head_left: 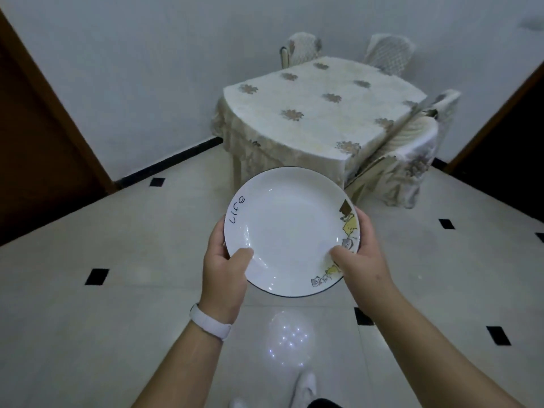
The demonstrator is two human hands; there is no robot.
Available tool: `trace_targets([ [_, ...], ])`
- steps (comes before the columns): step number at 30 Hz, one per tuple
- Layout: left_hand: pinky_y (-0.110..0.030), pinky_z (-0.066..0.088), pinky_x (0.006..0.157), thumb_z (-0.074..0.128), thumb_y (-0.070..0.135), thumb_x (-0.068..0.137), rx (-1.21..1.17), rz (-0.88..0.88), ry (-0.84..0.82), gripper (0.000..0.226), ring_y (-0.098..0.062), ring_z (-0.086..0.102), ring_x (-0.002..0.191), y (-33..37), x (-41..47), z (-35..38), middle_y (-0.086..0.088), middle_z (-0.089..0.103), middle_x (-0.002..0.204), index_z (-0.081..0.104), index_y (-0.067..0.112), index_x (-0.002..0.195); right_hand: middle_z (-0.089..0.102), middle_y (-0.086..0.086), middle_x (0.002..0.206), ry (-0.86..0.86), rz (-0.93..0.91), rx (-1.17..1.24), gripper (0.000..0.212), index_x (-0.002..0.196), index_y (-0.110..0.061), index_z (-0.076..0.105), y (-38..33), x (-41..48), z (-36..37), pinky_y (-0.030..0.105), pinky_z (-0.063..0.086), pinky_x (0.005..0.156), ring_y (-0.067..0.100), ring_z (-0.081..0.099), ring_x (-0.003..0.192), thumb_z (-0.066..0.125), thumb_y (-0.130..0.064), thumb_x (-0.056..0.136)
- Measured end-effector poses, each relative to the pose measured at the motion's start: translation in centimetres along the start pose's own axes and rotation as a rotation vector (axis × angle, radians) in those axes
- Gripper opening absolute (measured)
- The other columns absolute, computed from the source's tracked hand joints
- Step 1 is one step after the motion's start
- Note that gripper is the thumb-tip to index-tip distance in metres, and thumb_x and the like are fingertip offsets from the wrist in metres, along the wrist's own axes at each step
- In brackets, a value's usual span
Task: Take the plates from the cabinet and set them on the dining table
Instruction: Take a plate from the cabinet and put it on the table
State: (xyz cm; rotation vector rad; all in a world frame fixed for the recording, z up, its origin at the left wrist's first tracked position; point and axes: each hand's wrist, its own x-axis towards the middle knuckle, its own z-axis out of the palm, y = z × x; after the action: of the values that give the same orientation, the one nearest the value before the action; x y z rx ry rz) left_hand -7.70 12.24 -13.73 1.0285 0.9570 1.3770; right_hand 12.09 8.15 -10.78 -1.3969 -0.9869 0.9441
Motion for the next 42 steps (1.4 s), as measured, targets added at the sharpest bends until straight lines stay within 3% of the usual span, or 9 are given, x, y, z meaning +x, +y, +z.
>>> trace_targets([
  [2,-0.021,0.054,0.071,0.049,-0.003,0.072,0.006,-0.027,-0.06,0.061,-0.01,0.067,0.097,-0.8,1.2,2.3,0.01,0.072,0.108,0.064,0.039,0.114,0.071,-0.007,0.105,0.074,0.013,0.005,0.07,0.126,-0.038,0.051,0.3,0.6,-2.0,0.025,0.055,0.072,0.013,0.067,0.095,0.051,-0.004,0.064],
  [8,-0.02,0.053,0.073,0.051,-0.003,0.071,0.055,-0.08,-0.188,0.064,-0.015,0.066,0.105,-3.2,4.0,9.6,0.006,0.07,0.115,0.057,0.024,0.129,0.071,-0.012,0.102,0.226,0.07,0.033,0.069,0.122,-0.043,0.052,1.5,3.3,-8.3,0.033,0.058,0.074,0.013,0.068,0.093,0.052,-0.005,0.064],
  [14,-0.023,0.054,0.075,0.051,-0.004,0.071,0.104,-0.066,-0.234,0.065,-0.017,0.066,0.105,-4.8,7.6,17.1,0.003,0.07,0.116,0.06,0.035,0.123,0.071,-0.009,0.101,0.248,0.061,0.04,0.068,0.123,-0.039,0.052,2.0,8.7,-14.5,0.046,0.058,0.082,0.017,0.068,0.093,0.05,-0.006,0.064],
  [20,-0.026,0.055,0.075,0.049,-0.004,0.069,0.099,-0.073,-0.287,0.063,-0.018,0.065,0.104,-7.2,11.6,28.7,0.0,0.069,0.115,0.062,0.03,0.121,0.07,-0.015,0.103,0.315,0.051,0.077,0.069,0.118,-0.051,0.051,1.7,14.5,-23.6,0.034,0.057,0.078,0.01,0.067,0.094,0.05,-0.008,0.065],
  [26,-0.022,0.054,0.07,0.049,-0.004,0.068,0.058,-0.101,-0.346,0.062,-0.011,0.067,0.096,-10.2,12.9,39.0,0.006,0.072,0.109,0.057,0.022,0.124,0.07,-0.014,0.104,0.407,0.042,0.051,0.072,0.128,-0.042,0.049,1.7,17.8,-32.8,0.034,0.056,0.079,0.01,0.067,0.095,0.049,-0.009,0.065],
  [31,-0.029,0.057,0.073,0.049,-0.002,0.066,0.071,-0.146,-0.401,0.067,-0.016,0.066,0.101,-12.1,14.4,44.7,0.003,0.07,0.115,0.056,0.022,0.128,0.069,-0.02,0.101,0.482,0.05,0.051,0.068,0.117,-0.054,0.05,1.9,19.6,-37.1,0.013,0.051,0.066,0.001,0.066,0.089,0.048,-0.008,0.066],
  [35,-0.037,0.055,0.082,0.048,-0.002,0.066,0.064,-0.173,-0.451,0.067,-0.022,0.064,0.107,-13.9,16.5,48.5,-0.003,0.067,0.121,0.057,0.024,0.127,0.068,-0.021,0.104,0.54,0.071,0.046,0.07,0.119,-0.053,0.049,2.4,21.8,-39.8,0.018,0.052,0.075,0.003,0.065,0.094,0.048,-0.008,0.065],
  [37,-0.033,0.055,0.075,0.048,-0.002,0.066,0.047,-0.195,-0.465,0.066,-0.02,0.065,0.103,-15.2,17.9,50.0,-0.004,0.068,0.118,0.057,0.022,0.127,0.068,-0.021,0.104,0.559,0.081,0.034,0.07,0.116,-0.056,0.05,2.8,23.5,-40.9,0.023,0.052,0.078,0.004,0.065,0.096,0.048,-0.007,0.066],
  [42,-0.026,0.055,0.071,0.047,-0.005,0.067,-0.03,-0.221,-0.512,0.065,-0.014,0.067,0.1,-18.6,23.1,54.3,0.006,0.071,0.113,0.063,0.033,0.118,0.068,-0.022,0.103,0.605,0.094,0.012,0.07,0.11,-0.061,0.05,3.5,29.2,-43.4,0.016,0.053,0.072,0.001,0.065,0.092,0.048,-0.005,0.068],
])
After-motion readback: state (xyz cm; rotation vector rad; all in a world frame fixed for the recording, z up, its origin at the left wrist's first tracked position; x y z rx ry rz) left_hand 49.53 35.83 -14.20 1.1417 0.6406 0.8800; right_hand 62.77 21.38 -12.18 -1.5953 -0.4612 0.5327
